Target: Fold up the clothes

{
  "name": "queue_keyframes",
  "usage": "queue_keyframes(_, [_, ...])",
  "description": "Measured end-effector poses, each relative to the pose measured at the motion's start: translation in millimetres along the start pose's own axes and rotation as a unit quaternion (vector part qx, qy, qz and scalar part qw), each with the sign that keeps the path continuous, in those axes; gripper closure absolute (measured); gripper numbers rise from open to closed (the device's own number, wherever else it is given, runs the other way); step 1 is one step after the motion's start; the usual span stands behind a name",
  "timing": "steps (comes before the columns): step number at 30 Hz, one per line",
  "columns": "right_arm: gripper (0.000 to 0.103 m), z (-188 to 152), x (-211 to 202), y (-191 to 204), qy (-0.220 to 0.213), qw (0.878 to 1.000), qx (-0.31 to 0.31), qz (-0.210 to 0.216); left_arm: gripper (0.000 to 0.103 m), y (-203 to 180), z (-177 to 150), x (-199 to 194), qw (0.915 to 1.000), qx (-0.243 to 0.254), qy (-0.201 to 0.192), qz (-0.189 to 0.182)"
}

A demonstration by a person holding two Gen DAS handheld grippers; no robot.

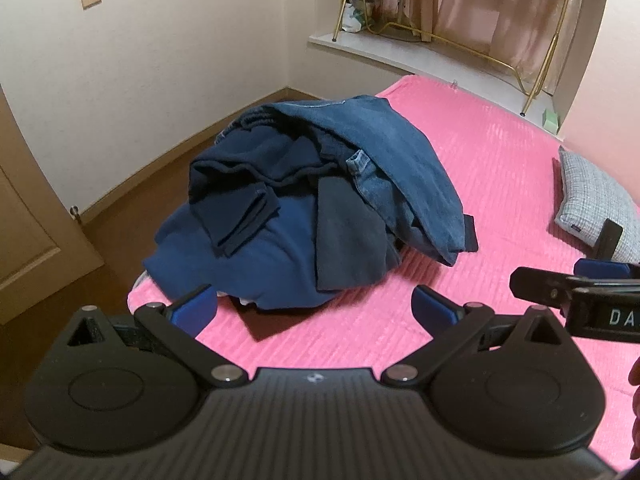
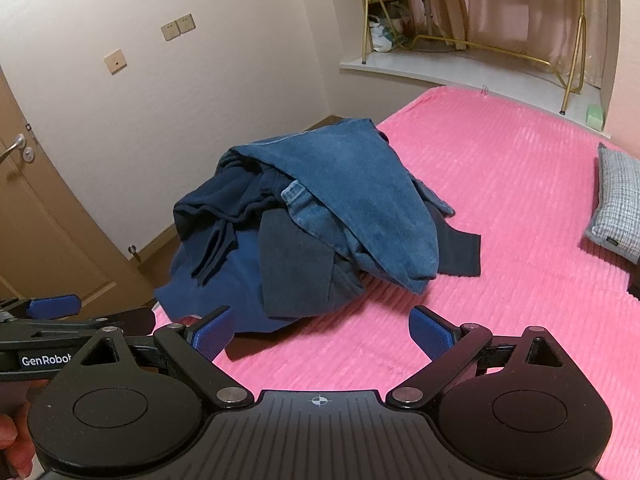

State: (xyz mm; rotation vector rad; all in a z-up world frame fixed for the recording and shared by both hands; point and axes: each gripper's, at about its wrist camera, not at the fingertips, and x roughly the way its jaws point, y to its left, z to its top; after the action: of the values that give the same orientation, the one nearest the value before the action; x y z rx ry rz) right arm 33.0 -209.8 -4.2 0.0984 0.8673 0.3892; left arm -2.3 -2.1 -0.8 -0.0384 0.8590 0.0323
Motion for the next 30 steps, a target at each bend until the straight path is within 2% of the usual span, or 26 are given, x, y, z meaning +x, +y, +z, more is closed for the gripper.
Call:
queue_keyframes(23, [0.007,1,3,0,0.006,1.000,-0.002,0.004,0.001,-2,0,5,1.0000,0.000,0.007,-0.001])
queue_keyframes(30, [0.007,1,-1,-15,0.011,1.000,-0.019,0.004,0.001,-4,2,6,0.9996,0.018,-0.004,0.023])
